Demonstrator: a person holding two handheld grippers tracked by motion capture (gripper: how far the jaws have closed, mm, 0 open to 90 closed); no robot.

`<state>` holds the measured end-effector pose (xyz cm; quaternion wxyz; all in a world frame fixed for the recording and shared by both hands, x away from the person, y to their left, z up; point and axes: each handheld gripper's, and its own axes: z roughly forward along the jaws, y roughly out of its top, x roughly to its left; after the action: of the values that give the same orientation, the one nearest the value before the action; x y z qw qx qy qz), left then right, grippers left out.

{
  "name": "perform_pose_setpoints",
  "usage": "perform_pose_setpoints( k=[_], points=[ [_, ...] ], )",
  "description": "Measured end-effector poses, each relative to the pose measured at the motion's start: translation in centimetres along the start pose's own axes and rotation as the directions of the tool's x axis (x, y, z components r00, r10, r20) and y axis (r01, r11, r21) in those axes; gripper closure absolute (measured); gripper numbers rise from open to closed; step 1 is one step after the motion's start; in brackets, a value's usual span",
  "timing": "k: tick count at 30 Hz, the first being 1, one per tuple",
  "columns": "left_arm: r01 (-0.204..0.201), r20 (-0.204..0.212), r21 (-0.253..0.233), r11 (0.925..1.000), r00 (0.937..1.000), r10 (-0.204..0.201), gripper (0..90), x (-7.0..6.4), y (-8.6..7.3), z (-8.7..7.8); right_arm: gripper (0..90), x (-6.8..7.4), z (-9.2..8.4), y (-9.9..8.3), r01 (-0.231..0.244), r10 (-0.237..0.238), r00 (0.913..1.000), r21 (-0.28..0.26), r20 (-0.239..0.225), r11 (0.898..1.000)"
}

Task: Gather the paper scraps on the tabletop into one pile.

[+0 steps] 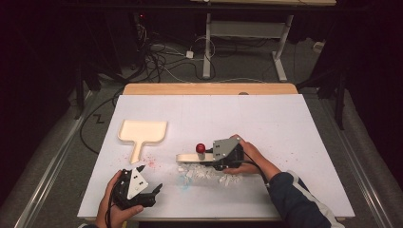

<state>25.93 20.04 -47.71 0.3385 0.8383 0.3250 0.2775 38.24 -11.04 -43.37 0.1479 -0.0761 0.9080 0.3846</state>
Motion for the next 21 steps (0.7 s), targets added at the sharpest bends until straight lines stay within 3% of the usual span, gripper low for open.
perform_pose_setpoints(
  k=[2, 5, 6, 7, 8, 9, 12, 17, 19, 21],
  points=[
    [-0.001, 0.002, 0.001, 1.0, 1.0, 0.0, 16.5, 0.0, 0.0, 0.0, 68.2, 0.2, -0.4, 0.0, 0.003, -0.003, 1.0, 0.0, 0.002, 1.0],
    [-0.004, 0.002, 0.005, 1.0, 1.0, 0.004, 16.5, -0.1, 0.1, 0.1, 68.2, 0.7, -1.5, 0.0, 0.001, -0.001, 0.9976, 0.007, 0.069, 1.0],
    [-0.004, 0.002, 0.005, 1.0, 1.0, 0.004, 16.5, -0.1, 0.1, 0.1, 68.2, 0.7, -1.5, 0.0, 0.001, -0.001, 0.9976, 0.007, 0.069, 1.0],
    [-0.006, 0.004, 0.001, 1.0, 1.0, 0.006, 16.5, -0.1, 0.2, 0.2, 68.2, 0.6, -2.1, 0.0, -0.024, 0.024, 0.9915, -0.003, 0.128, 1.0],
    [-0.006, 0.004, 0.001, 1.0, 1.0, 0.006, 16.5, -0.1, 0.2, 0.2, 68.2, 0.6, -2.1, 0.0, -0.024, 0.024, 0.9915, -0.003, 0.128, 1.0],
    [-0.008, 0.005, 0.001, 1.0, 1.0, 0.008, 16.5, -0.1, 0.2, 0.2, 68.2, 0.4, -2.8, 0.0, -0.053, 0.055, 0.9825, -0.016, 0.178, 0.998],
    [-0.008, 0.006, 0.004, 1.0, 0.9999, 0.008, 16.5, -0.1, 0.2, 0.2, 68.2, 0.1, -4.2, -0.3, -0.11, 0.113, 0.9667, -0.026, 0.23, 0.994],
    [-0.005, 0.011, 0.006, 1.0, 0.9999, 0.005, 16.5, -0.2, 0.2, 0.1, 68.2, -0.3, -6.9, -1.4, -0.221, 0.218, 0.9371, -0.022, 0.272, 0.975],
    [-0.007, 0.01, 0.006, 1.0, 0.9999, 0.007, 16.5, -0.2, 0.2, 0.1, 68.2, -0.2, -7.9, -2.0, -0.265, 0.254, 0.9177, -0.005, 0.306, 0.964],
    [-0.009, 0.01, 0.005, 0.9999, 0.9999, 0.009, 16.5, -0.2, 0.2, 0.0, 68.1, 0.0, -8.7, -2.7, -0.309, 0.281, 0.889, 0.019, 0.361, 0.951]
  ],
)
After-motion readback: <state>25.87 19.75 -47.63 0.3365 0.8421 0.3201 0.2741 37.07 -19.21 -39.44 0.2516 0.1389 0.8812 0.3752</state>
